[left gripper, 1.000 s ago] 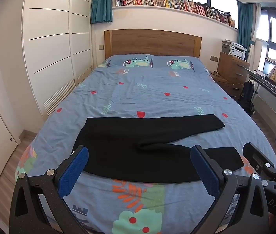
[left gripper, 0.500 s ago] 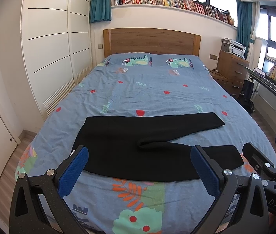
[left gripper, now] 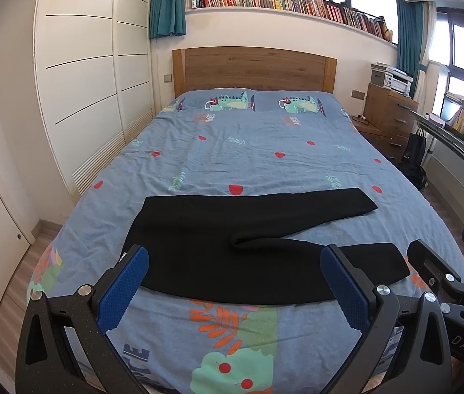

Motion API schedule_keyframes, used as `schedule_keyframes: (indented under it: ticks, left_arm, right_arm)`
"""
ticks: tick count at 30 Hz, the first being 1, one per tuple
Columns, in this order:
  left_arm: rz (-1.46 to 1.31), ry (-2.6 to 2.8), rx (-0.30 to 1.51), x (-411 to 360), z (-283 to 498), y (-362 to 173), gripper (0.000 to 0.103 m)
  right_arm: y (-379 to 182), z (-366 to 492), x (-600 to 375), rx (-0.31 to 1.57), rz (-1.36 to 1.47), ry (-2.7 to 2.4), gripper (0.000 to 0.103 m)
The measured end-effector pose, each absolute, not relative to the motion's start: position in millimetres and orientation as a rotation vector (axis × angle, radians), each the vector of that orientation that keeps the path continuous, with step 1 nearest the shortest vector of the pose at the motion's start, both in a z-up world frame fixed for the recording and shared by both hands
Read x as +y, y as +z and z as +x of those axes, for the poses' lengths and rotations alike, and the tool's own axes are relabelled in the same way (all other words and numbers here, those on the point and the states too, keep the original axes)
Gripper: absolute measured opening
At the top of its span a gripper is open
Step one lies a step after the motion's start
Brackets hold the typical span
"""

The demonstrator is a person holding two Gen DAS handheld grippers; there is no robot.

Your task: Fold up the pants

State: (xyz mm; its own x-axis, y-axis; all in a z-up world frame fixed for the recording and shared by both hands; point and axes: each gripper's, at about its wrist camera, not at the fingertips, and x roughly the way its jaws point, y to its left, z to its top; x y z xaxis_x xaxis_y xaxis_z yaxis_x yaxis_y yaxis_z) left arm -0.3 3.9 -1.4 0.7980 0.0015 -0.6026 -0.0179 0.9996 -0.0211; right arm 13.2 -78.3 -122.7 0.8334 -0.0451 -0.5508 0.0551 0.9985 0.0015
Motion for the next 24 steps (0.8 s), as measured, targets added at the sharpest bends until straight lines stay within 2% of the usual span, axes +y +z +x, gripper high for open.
schedule_keyframes:
  ticks: [24]
  left_arm:
    - [-0.021, 0.007, 0.654, 2.6, -1.8, -2.8, 0.102]
  right_arm:
    - [-125.6, 10.9, -81.9, 0.593, 0.024, -0.049, 0.103]
